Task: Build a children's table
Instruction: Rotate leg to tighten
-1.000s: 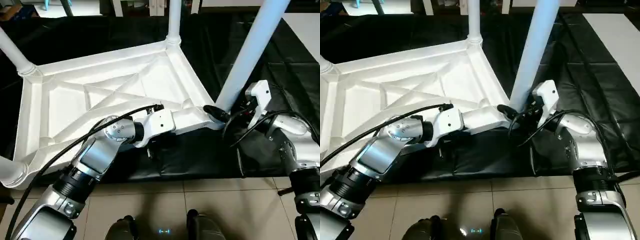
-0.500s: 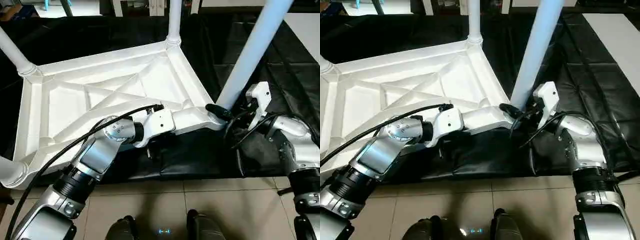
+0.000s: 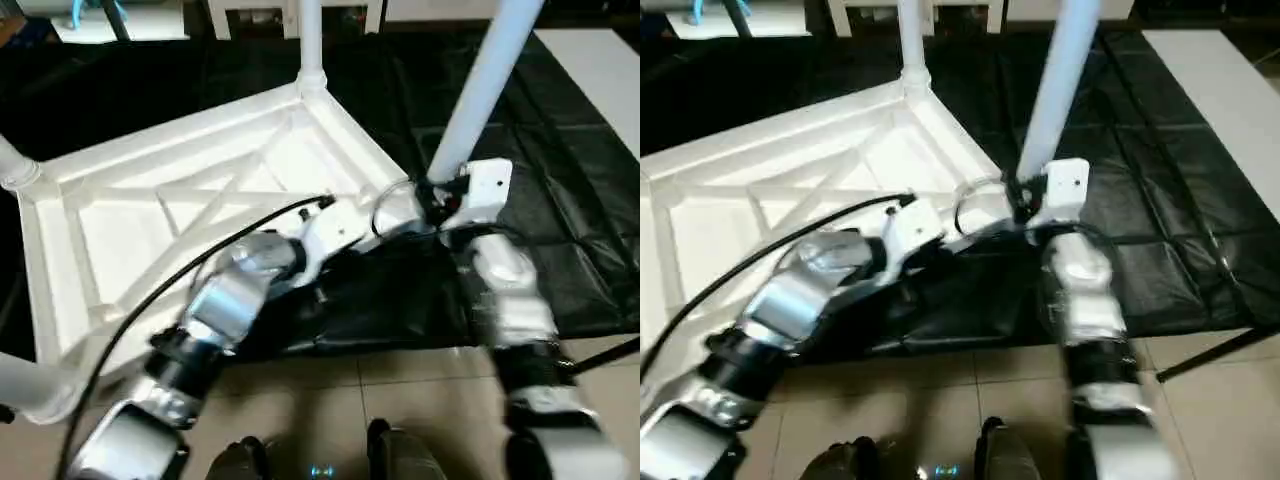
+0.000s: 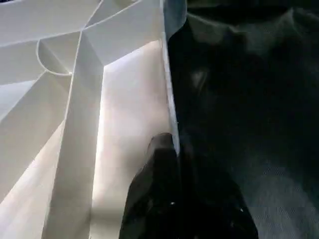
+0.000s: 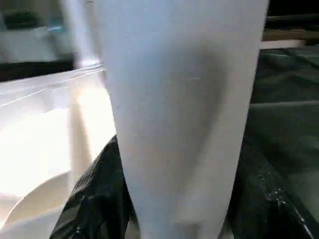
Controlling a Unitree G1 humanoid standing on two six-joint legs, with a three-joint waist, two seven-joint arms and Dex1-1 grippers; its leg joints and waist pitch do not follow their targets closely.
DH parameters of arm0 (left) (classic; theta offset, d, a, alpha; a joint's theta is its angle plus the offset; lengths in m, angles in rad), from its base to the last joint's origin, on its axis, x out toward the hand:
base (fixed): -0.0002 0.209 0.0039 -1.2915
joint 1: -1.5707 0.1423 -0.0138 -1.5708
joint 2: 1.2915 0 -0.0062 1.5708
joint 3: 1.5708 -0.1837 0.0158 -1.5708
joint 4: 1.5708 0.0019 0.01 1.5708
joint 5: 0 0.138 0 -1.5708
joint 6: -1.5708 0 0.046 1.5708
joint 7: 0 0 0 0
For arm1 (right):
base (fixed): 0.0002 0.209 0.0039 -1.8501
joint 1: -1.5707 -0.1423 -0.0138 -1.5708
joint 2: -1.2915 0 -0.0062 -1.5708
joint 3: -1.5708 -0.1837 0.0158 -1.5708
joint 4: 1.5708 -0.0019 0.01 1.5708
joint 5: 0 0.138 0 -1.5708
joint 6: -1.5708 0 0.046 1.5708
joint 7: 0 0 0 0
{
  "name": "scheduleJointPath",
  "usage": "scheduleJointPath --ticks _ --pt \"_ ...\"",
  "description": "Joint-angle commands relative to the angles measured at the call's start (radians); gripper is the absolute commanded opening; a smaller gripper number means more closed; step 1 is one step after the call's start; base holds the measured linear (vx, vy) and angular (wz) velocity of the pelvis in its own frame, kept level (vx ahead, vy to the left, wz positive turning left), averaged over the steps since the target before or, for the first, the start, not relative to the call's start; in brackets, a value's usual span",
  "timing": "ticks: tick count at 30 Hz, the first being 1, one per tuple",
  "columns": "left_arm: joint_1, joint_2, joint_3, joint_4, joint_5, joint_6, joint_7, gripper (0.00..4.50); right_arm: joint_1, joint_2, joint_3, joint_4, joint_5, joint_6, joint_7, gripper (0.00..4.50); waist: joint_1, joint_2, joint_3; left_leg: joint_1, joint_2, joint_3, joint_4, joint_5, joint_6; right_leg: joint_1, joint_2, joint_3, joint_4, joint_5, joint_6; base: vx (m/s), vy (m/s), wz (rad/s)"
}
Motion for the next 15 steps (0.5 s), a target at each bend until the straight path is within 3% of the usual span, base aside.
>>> scheduleJointPath --ticks 1,4,6,7,10,11,12,15 --pt "0.026 -0.039 -0.082 0.002 -0.035 -0.043 -0.043 0.00 0.003 0.049 -0.079 0.105 0.094 0.054 -0.070 1.96 -0.002 0.002 -0.064 0.016 -0.005 0.001 -0.073 -0.300 0.030 0.052 -0.007 0.003 -0.071 -0.344 -0.180 0.000 0.000 0.00" --pt "0.024 -0.012 -0.078 0.010 -0.030 -0.070 -0.050 0.00 0.000 0.041 -0.071 0.071 0.137 0.058 0.053 1.96 -0.003 -0.002 -0.063 0.015 -0.005 -0.002 -0.077 -0.348 0.028 0.052 -0.005 0.002 -0.072 -0.332 -0.161 0.000 0.000 0.00" --pt "0.033 0.023 -0.070 0.008 -0.031 -0.095 -0.070 0.00 0.032 -0.024 -0.024 -0.025 0.131 0.046 0.209 1.96 -0.001 -0.007 -0.065 0.013 -0.005 -0.002 -0.077 -0.339 0.038 0.056 -0.004 0.003 -0.070 -0.306 -0.164 0.000 0.000 0.00" --pt "0.037 0.041 -0.069 0.008 -0.033 -0.123 -0.089 0.00 0.050 -0.064 -0.003 -0.067 0.109 0.050 0.244 2.31 0.001 -0.009 -0.067 0.014 -0.004 -0.002 -0.075 -0.328 0.045 0.058 -0.005 0.004 -0.070 -0.288 -0.167 0.000 0.000 0.00" --pt "0.045 0.069 -0.061 0.013 -0.033 -0.153 -0.109 0.00 0.077 -0.124 -0.006 -0.135 0.123 0.073 0.301 2.66 0.008 -0.011 -0.073 0.012 -0.005 0.005 -0.066 -0.225 0.094 0.066 -0.007 0.009 -0.059 -0.164 -0.213 0.000 0.000 0.00" --pt "0.053 0.099 -0.061 0.019 -0.046 -0.239 -0.162 0.00 0.096 -0.171 -0.019 -0.186 0.149 0.106 0.351 2.77 0.010 -0.010 -0.072 0.012 -0.006 0.006 -0.066 -0.208 0.105 0.066 -0.005 0.009 -0.059 -0.147 -0.221 0.000 0.000 0.00" --pt "0.053 0.099 -0.061 0.019 -0.046 -0.239 -0.162 0.00 0.096 -0.171 -0.019 -0.186 0.149 0.106 0.351 2.89 0.011 -0.015 -0.075 0.007 -0.006 0.007 -0.063 -0.167 0.125 0.073 -0.005 0.010 -0.051 -0.099 -0.238 0.000 0.000 0.00" --pt "0.064 0.166 -0.059 0.015 -0.069 -0.317 -0.245 0.00 0.181 -0.278 -0.018 -0.366 0.251 0.226 0.550 3.12 0.026 -0.004 -0.075 0.011 -0.002 0.007 -0.057 -0.082 0.171 0.076 -0.002 0.013 -0.036 0.010 -0.272 0.000 0.000 0.00"
